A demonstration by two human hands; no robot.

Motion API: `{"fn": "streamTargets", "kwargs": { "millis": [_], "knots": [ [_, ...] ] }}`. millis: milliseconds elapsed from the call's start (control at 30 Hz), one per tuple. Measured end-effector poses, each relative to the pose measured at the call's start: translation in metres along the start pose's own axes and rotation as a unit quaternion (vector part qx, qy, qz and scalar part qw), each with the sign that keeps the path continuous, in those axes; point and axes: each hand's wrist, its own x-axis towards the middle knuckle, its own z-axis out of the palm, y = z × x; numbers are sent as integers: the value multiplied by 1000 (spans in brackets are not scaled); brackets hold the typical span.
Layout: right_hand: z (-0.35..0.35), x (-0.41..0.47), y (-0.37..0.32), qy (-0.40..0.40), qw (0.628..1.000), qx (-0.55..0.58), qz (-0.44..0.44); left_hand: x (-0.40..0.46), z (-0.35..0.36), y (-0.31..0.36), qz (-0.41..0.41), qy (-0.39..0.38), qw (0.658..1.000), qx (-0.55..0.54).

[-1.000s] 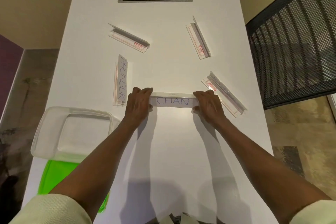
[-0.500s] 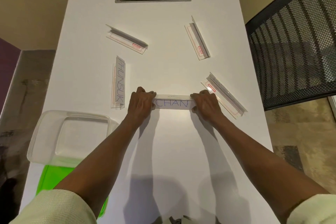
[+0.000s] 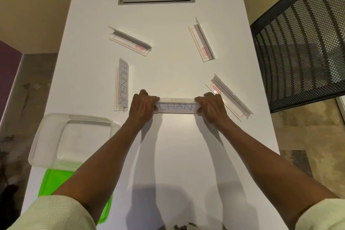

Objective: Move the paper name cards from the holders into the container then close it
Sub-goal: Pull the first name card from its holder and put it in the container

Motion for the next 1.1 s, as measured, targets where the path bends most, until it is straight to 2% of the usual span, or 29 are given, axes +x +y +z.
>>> {"fn": "streamTargets", "kwargs": {
  "millis": [233, 400, 833, 1100],
  "knots": [
    [-26, -1, -10, 3, 1000, 4, -15, -6, -29, 1, 4, 35, 999, -14],
    [-45, -6, -21, 15, 998, -50, -44, -17, -54, 3, -19, 51, 998, -18],
    [-79, -33, -58, 30, 990, -78, -111, -64, -98, -2, -41, 56, 998, 4],
    [-82, -39, -110, 39, 990, -65, -121, -95, -116, -46, -90, 36, 995, -33]
  ]
}}
